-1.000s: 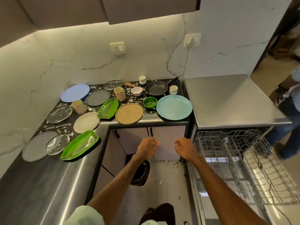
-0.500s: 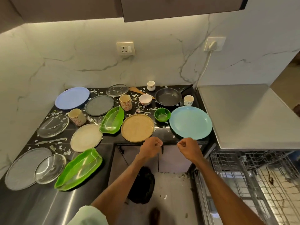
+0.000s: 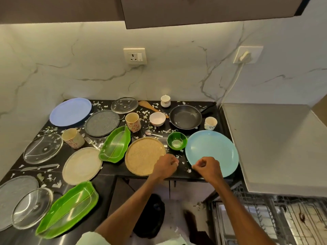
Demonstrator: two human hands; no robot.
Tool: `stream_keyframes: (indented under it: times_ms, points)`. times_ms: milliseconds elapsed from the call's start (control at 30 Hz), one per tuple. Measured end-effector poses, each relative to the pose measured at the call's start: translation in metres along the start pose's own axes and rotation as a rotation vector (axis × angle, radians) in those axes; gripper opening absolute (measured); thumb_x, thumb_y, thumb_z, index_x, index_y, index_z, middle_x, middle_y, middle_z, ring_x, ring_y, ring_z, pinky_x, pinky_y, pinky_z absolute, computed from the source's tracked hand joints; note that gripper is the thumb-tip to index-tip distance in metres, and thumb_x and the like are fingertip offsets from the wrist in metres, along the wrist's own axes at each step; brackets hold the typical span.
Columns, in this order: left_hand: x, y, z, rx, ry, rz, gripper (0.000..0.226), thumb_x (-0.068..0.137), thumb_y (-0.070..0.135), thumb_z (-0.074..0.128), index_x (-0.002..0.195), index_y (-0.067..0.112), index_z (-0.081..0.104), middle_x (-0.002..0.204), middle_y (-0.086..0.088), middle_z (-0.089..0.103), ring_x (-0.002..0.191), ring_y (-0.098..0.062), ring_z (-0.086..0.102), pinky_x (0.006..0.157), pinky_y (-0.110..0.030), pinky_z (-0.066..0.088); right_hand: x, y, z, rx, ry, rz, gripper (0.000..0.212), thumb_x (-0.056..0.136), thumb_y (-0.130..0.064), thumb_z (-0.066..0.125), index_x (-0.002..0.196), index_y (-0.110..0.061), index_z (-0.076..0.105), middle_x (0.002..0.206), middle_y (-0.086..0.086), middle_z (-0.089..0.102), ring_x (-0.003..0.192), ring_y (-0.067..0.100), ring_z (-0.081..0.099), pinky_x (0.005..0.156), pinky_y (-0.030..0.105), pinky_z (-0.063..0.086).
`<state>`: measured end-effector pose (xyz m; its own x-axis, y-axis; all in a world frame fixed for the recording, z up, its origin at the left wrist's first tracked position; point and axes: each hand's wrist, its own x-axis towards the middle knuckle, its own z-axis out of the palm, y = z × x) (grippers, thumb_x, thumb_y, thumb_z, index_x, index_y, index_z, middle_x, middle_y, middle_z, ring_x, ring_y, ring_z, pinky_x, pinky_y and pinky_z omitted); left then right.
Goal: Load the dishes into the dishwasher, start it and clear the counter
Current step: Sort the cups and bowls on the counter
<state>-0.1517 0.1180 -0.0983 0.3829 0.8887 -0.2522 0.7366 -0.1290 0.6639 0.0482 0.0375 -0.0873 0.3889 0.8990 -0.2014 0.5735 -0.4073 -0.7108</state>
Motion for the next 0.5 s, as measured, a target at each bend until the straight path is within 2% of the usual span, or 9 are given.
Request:
stream_keyframes:
  times_ms: [200, 500]
  points:
    - [0.042, 0.014, -0.006, -0.033, 0.066, -0.085, 0.016, 0.089, 0.025, 0.062, 0.098, 0.021, 0.075, 0.096, 0.006, 0.073, 0.088, -0.009, 0.065, 0.085, -0.035, 0.056, 0.068, 0.006, 0.002, -0.019, -0.128, -0.117, 0.011, 0.078, -0.018, 0.083, 0.080, -0.023, 0.074, 0.077, -0.010, 0.072, 0.073, 0.005, 0.068, 0.082, 0.036, 0.059]
    - [0.061, 0.025, -0.005, -0.101, 0.183, -0.214, 0.017, 0.089, 0.024, 0.062, 0.100, 0.019, 0.074, 0.099, 0.004, 0.074, 0.093, -0.011, 0.066, 0.088, -0.033, 0.053, 0.122, 0.003, 0.007, -0.013, -0.295, -0.213, 0.012, 0.083, -0.016, 0.078, 0.086, -0.027, 0.073, 0.081, -0.010, 0.072, 0.074, 0.010, 0.071, 0.079, 0.039, 0.062]
